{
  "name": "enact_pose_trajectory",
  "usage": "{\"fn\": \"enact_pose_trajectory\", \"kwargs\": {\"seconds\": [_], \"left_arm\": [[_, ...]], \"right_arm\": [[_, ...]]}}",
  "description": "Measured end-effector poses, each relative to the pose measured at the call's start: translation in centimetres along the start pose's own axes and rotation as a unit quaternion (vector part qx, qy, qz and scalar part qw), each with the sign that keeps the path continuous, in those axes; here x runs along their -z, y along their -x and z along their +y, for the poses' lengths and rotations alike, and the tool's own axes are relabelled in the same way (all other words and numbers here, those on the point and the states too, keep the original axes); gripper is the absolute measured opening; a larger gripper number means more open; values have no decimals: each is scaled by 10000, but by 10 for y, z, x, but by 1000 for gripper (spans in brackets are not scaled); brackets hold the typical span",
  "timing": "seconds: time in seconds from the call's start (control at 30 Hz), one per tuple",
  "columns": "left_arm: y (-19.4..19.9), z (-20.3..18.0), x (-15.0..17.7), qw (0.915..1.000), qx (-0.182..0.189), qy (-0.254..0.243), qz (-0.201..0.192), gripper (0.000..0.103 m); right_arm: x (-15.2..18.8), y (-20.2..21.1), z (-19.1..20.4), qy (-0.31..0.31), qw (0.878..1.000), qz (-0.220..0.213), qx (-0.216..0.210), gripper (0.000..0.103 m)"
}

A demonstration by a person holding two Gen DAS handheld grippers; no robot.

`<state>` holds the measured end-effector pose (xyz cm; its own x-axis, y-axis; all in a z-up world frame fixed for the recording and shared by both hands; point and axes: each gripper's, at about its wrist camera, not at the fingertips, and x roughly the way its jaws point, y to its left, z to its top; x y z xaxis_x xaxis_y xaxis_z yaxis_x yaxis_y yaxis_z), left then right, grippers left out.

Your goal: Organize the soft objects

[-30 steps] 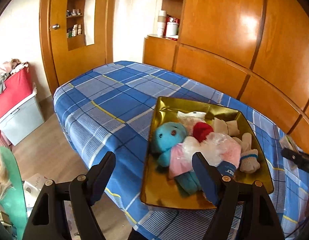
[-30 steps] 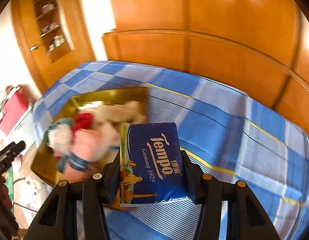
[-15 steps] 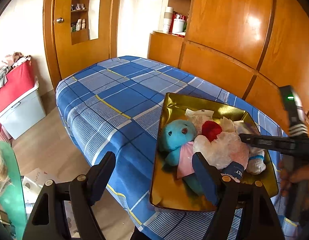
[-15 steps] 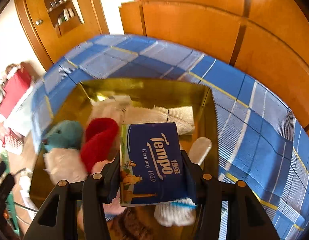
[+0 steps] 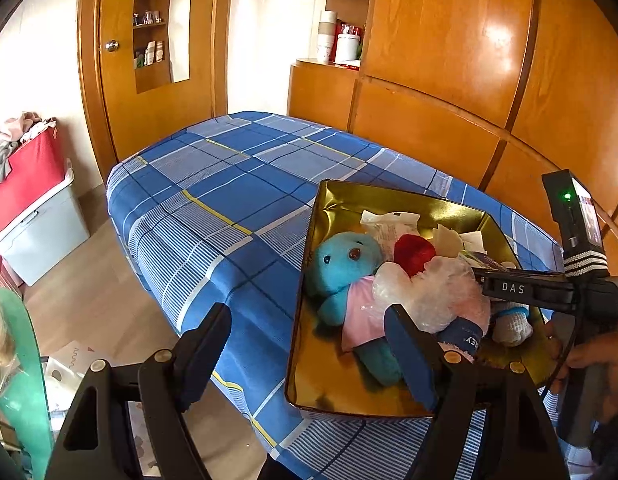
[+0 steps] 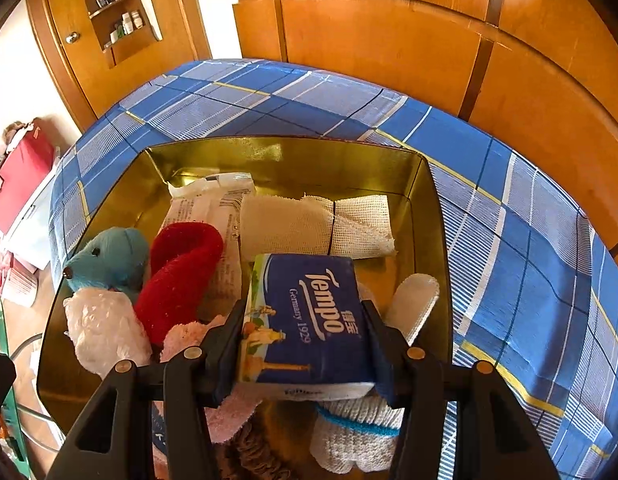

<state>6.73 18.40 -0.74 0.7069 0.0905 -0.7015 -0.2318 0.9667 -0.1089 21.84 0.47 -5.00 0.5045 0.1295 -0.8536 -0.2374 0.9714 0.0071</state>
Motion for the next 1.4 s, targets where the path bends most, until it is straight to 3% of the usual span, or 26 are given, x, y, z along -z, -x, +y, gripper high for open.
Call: {"fn": "enact_pose_trajectory", "kwargs": {"seconds": [0.13,0.5,0.9,1.13,1.4], "left_arm": [[3,-4,0,10000,4,-42,-20,79],[14,-13,3,9999,8,-104,-106,79],[39,-34,15,9991,45,-161,-392,83],[48,-51,30,9984,52,-290,-483,85],[53,-55,32,9980,48,-346,-522,86]], "right_arm": [[5,9,1,22,9999,-162,30,60],[25,47,0,17,9975,-700,115,61],[88,105,-8,-352,9854,-1517,684,61],[121,118,-10,-426,9804,-1657,973,61],[126,128,-10,-485,9779,-1809,928,61]]}}
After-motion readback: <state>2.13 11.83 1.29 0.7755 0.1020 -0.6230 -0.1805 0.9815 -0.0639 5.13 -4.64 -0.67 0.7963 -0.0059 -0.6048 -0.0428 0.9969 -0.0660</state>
